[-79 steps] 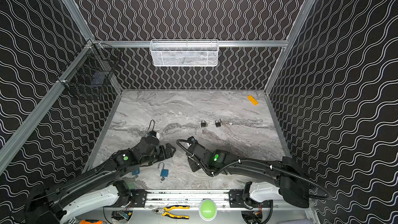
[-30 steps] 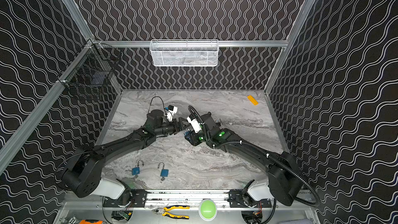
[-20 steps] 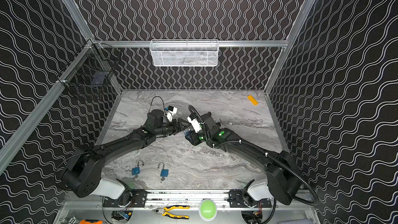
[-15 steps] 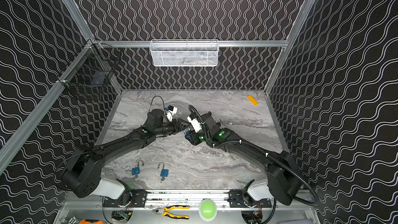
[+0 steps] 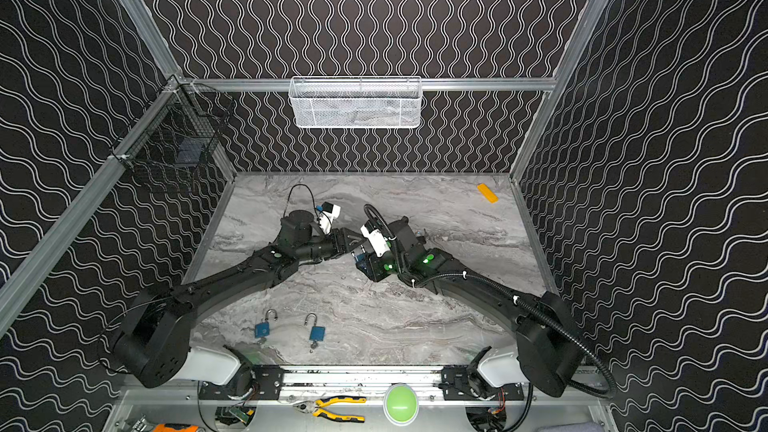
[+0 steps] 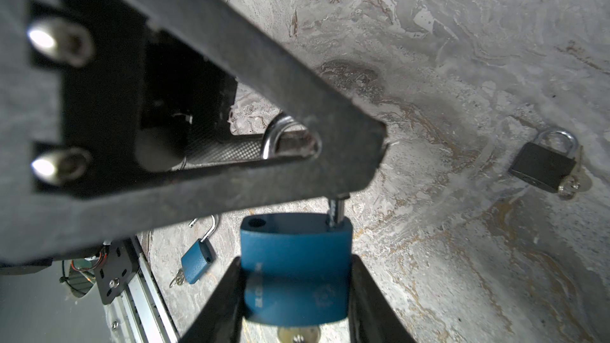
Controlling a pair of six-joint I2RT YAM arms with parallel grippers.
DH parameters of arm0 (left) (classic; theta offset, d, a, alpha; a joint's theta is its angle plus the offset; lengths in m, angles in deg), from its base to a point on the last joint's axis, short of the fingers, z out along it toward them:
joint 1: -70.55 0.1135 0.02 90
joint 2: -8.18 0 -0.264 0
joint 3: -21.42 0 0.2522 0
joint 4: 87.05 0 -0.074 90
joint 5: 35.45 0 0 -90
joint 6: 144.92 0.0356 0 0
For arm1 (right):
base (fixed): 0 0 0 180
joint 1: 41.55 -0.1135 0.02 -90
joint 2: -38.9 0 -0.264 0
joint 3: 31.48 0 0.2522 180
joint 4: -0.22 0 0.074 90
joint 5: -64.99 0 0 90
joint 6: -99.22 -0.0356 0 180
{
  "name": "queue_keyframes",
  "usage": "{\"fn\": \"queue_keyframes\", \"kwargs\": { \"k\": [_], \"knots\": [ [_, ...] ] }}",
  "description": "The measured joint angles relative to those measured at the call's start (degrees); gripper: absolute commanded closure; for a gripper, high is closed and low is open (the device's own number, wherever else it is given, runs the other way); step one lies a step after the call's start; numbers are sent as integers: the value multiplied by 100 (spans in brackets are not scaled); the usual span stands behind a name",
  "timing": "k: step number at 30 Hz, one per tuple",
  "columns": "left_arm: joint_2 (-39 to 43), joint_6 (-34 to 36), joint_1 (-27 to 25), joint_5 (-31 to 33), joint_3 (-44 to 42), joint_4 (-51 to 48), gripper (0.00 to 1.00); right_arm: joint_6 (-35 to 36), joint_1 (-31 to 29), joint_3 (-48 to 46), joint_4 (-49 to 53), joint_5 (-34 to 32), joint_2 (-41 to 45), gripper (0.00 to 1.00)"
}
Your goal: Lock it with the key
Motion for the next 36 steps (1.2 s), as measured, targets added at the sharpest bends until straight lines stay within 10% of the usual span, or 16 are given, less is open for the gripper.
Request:
{"fn": "queue_keyframes", "kwargs": {
  "k": [36],
  "knots": [
    [-190, 120, 107, -87, 44, -72, 92, -13, 4, -52, 31, 0, 61, 78]
  ]
}}
